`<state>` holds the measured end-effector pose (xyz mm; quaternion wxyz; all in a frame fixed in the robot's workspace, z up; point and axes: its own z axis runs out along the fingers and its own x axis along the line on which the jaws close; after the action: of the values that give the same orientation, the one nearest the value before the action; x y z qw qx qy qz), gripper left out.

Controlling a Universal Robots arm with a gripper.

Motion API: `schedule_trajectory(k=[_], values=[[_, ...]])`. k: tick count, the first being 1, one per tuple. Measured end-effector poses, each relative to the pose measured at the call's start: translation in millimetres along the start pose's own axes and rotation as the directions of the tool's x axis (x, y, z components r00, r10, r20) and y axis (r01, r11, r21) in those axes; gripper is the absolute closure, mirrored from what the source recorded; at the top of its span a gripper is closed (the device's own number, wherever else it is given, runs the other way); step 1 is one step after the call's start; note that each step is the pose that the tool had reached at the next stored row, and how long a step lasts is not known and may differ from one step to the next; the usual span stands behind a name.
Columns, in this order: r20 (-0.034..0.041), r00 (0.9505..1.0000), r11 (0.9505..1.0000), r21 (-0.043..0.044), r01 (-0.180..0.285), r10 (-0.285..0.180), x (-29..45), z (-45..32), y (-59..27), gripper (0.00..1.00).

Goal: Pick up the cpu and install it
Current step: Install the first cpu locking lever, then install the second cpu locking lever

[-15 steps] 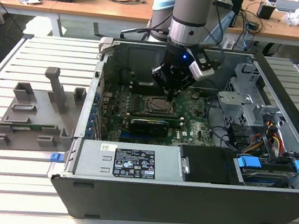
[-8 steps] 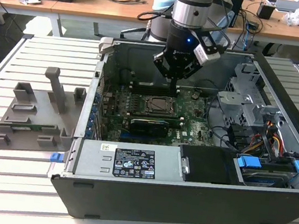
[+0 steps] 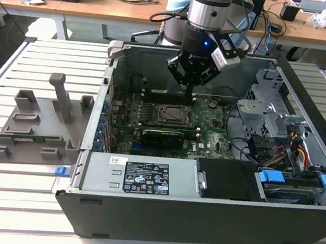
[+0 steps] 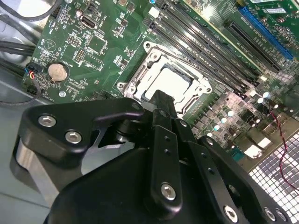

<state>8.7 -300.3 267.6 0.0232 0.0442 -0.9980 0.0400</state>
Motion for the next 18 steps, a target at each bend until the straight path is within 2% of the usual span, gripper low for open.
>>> schedule_trajectory(k=[6,9,11,16,18], values=[[0.0,1.0,1.0,-0.0001,0.0,0.0,0.0,0.0,0.0,0.89],[0.0001,1.0,1.0,-0.0016,0.0,0.0,1.7,0.3,-2.8,0.89],[0.0004,1.0,1.0,-0.0046,0.0,0.0,3.8,0.7,-6.5,0.89],[0.0008,1.0,1.0,-0.009,0.0,0.0,8.1,2.9,-24.1,0.89],[0.0015,1.0,0.9999,-0.0155,0.001,-0.001,9.4,4.1,-31.9,0.89]])
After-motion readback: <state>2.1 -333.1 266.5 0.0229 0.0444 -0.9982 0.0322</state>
